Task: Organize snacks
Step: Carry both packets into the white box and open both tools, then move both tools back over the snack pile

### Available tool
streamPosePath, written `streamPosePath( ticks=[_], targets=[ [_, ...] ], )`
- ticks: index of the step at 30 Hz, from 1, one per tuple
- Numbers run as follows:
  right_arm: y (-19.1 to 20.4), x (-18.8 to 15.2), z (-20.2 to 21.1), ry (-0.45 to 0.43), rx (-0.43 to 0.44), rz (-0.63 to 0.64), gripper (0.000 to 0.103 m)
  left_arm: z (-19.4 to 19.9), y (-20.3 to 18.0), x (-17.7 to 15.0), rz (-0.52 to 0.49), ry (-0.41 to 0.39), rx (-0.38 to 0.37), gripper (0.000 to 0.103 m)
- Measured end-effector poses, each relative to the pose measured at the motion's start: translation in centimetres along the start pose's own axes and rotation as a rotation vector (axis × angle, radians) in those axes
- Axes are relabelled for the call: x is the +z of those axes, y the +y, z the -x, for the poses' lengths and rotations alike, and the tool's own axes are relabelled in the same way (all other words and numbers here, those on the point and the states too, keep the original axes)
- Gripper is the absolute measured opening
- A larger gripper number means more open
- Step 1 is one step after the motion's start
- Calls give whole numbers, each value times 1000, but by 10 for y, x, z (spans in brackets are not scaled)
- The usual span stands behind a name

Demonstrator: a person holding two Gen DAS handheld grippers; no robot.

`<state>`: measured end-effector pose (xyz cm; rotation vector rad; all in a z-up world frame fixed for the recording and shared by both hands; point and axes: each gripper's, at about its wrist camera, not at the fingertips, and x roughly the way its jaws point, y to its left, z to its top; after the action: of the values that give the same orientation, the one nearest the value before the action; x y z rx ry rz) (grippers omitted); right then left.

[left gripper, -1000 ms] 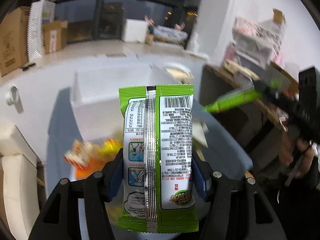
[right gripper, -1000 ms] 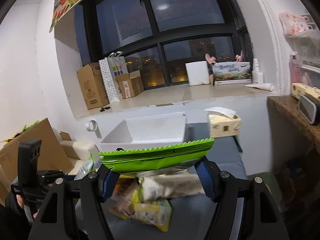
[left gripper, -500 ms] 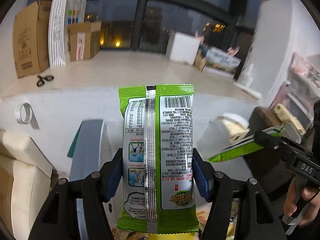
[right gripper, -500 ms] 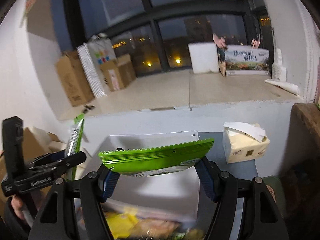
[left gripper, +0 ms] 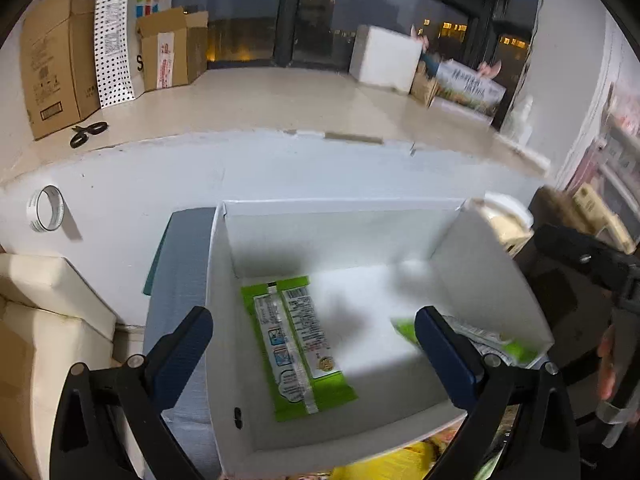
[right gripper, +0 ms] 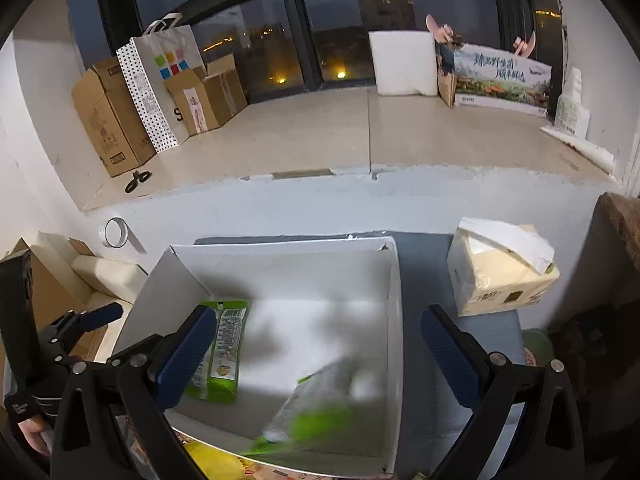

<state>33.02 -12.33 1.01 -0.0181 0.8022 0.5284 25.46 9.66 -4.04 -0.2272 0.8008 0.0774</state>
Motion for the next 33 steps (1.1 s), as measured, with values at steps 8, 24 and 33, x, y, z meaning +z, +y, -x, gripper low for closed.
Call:
streamPosePath(
  ticks=[8, 24, 33],
  targets=[
    [-1, -14, 43, -90, 12, 3, 103, 59, 13, -34, 32, -96, -37, 103],
    [20, -175, 154, -207, 120, 84, 103, 147, 2, -172, -187, -11, -58, 103],
    [2, -225, 162, -169, 186, -47, 103, 102, 0, -231, -218, 179, -6, 103]
  ],
)
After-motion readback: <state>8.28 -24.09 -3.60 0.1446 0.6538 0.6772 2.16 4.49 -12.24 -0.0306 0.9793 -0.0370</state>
